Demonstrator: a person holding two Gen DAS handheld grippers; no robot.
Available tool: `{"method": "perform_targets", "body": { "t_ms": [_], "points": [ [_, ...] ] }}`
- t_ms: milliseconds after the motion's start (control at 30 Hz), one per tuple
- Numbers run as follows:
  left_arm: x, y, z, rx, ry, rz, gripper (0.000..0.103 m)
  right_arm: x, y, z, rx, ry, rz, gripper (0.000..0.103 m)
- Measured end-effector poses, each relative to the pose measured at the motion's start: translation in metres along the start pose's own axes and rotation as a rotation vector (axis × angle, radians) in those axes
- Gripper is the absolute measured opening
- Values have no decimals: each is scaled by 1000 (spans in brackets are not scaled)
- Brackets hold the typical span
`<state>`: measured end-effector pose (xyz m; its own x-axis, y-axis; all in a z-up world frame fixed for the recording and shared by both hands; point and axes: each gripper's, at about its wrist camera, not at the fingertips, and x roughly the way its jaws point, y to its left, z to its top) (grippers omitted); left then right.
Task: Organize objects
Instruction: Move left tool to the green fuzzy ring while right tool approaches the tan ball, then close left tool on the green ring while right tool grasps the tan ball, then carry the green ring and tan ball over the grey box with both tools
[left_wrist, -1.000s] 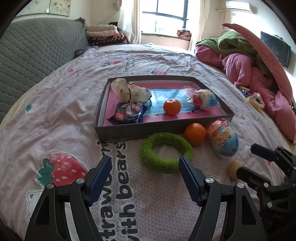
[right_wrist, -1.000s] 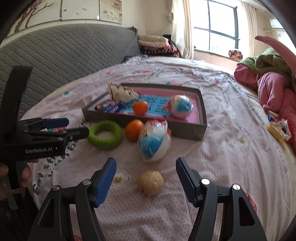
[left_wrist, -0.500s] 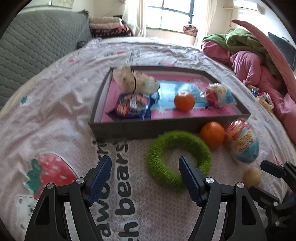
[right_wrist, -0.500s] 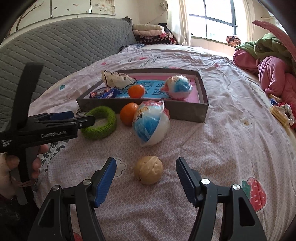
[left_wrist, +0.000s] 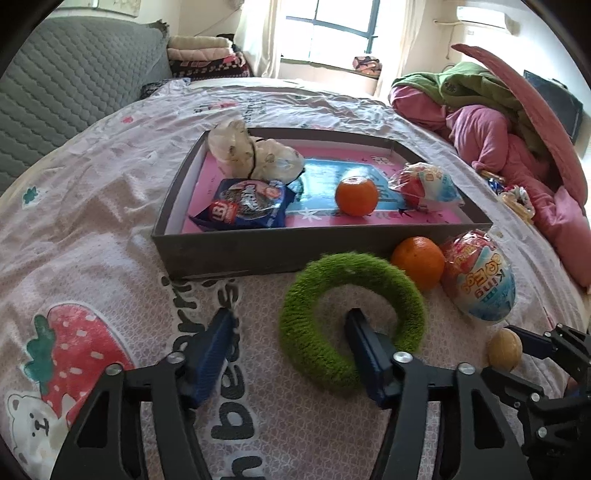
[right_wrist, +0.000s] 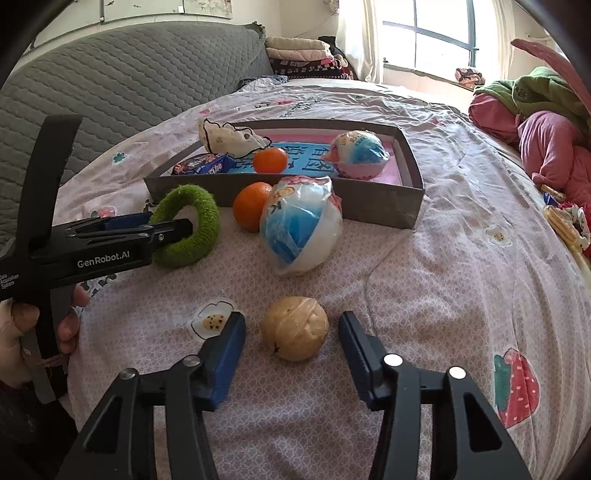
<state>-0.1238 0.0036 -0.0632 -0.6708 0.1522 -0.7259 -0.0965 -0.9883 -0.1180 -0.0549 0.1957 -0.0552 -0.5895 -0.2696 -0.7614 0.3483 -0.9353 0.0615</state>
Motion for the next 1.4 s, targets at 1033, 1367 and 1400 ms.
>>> {"method": "perform_targets", "body": {
  "t_ms": [1033,1367,1400],
  "points": [
    [-45,5,5,-3,-131,-62,14,-37,5,14,-49,-212,23,35],
    [-55,3,9,5,-144,-61,14,-42,6,23,-51,-240,36,35],
    [-55,2,10,5,-144,-60,14,-42,6,25,-55,-244,40,35]
  ]
}}
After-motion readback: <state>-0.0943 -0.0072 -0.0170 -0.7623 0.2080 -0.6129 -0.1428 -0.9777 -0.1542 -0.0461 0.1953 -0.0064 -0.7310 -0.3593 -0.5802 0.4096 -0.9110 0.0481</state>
